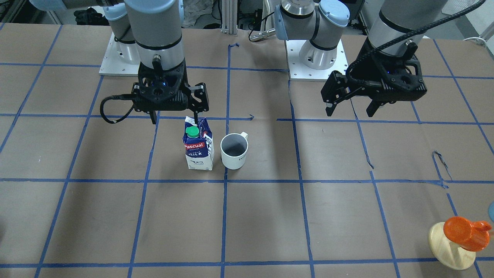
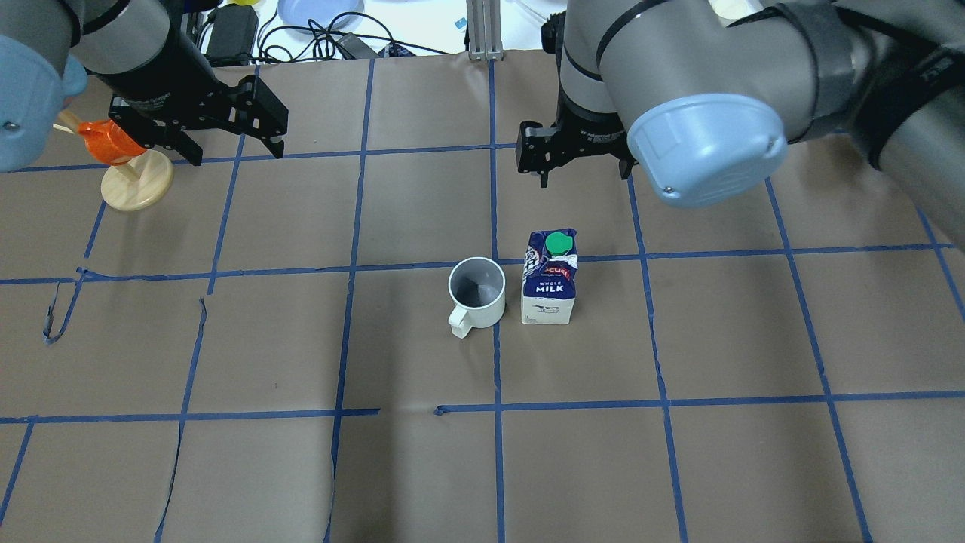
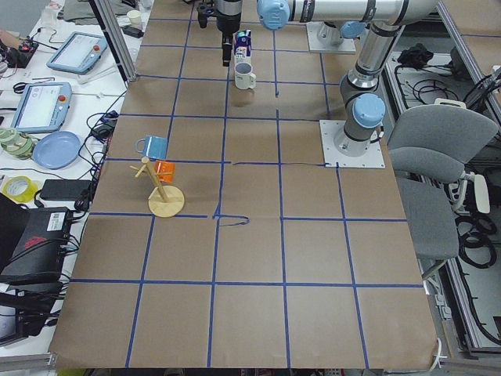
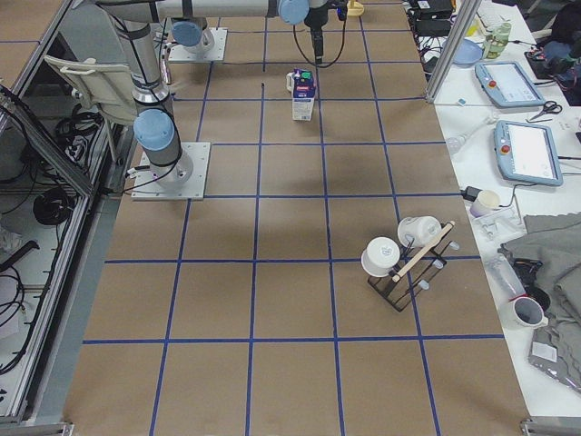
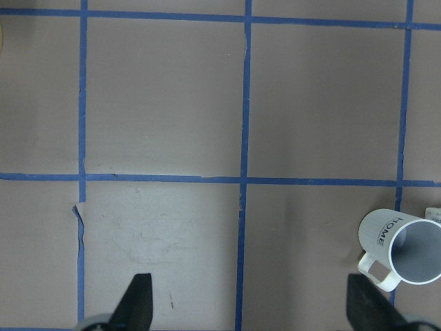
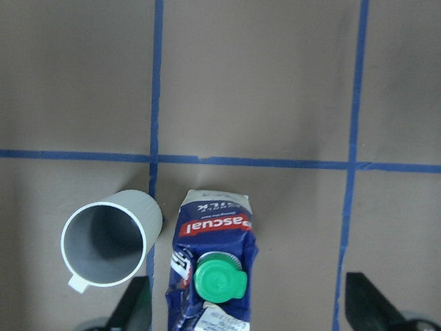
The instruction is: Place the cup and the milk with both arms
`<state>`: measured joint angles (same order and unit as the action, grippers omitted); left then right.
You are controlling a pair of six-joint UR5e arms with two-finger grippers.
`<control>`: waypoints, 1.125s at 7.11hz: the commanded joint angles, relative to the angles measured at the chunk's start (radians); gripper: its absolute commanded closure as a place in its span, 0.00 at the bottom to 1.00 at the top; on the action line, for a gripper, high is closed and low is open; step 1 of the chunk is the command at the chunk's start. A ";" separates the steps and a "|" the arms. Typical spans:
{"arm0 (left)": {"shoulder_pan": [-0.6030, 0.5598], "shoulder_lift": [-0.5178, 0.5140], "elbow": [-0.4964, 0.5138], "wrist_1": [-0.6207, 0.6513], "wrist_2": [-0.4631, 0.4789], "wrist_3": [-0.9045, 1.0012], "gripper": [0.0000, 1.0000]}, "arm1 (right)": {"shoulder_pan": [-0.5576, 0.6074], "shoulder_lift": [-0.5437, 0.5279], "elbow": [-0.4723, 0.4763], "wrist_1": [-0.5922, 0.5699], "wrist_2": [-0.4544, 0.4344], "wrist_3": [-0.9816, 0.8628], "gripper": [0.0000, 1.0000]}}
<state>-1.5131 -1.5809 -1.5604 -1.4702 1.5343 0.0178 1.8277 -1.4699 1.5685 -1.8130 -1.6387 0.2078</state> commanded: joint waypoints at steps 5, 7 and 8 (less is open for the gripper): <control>-0.038 -0.011 0.005 0.007 0.006 -0.024 0.00 | -0.195 -0.069 -0.103 0.211 0.034 -0.214 0.00; -0.038 -0.010 0.003 0.007 0.006 -0.022 0.00 | -0.195 -0.067 -0.099 0.216 0.043 -0.214 0.00; -0.038 -0.016 0.002 0.007 0.006 -0.022 0.00 | -0.197 -0.067 -0.099 0.224 0.040 -0.214 0.00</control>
<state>-1.5510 -1.5927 -1.5569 -1.4634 1.5405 -0.0054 1.6329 -1.5380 1.4712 -1.5977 -1.5979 -0.0056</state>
